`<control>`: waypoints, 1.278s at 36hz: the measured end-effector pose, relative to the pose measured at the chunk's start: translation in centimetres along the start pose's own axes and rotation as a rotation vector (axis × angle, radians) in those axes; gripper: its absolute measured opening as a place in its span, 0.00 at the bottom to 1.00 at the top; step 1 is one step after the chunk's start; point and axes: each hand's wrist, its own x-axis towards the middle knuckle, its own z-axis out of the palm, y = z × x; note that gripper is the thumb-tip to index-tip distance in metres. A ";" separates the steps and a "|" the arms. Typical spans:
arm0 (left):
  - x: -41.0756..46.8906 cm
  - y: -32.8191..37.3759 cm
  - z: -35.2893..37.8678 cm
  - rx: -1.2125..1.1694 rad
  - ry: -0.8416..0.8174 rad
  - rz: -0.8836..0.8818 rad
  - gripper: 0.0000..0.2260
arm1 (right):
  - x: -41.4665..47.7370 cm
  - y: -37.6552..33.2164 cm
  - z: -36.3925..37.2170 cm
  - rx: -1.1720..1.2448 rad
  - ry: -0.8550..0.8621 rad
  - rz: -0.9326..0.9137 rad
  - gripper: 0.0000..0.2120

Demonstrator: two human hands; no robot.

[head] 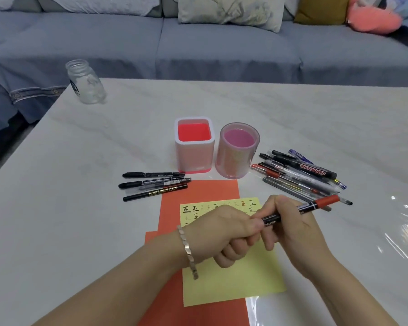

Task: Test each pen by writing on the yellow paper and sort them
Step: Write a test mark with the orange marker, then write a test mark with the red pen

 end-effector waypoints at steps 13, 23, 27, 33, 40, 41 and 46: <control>-0.9 -4.4 -4.9 1.015 0.865 0.204 0.13 | 6.4 4.2 -4.8 -0.929 -0.024 0.026 0.06; -4.0 -6.6 -11.7 1.495 1.078 0.174 0.16 | 11.6 5.5 -6.3 -1.600 0.055 0.009 0.17; -4.6 -7.4 -13.8 1.495 1.159 0.087 0.08 | 11.6 5.9 -6.3 -1.618 0.072 0.030 0.16; -3.9 -7.4 -12.7 1.336 1.188 0.161 0.14 | 10.3 5.5 -6.2 -1.449 0.097 -0.112 0.10; -2.3 -5.2 -6.8 1.236 0.833 0.517 0.21 | 4.6 1.9 -3.1 -1.206 0.066 -0.376 0.09; -2.0 -5.0 -5.9 1.276 0.779 0.547 0.21 | 3.7 1.3 -2.3 -1.170 -0.004 -0.417 0.10; -0.5 -5.1 -3.6 1.394 0.643 0.613 0.11 | 1.3 0.6 0.2 -1.089 -0.231 -0.661 0.08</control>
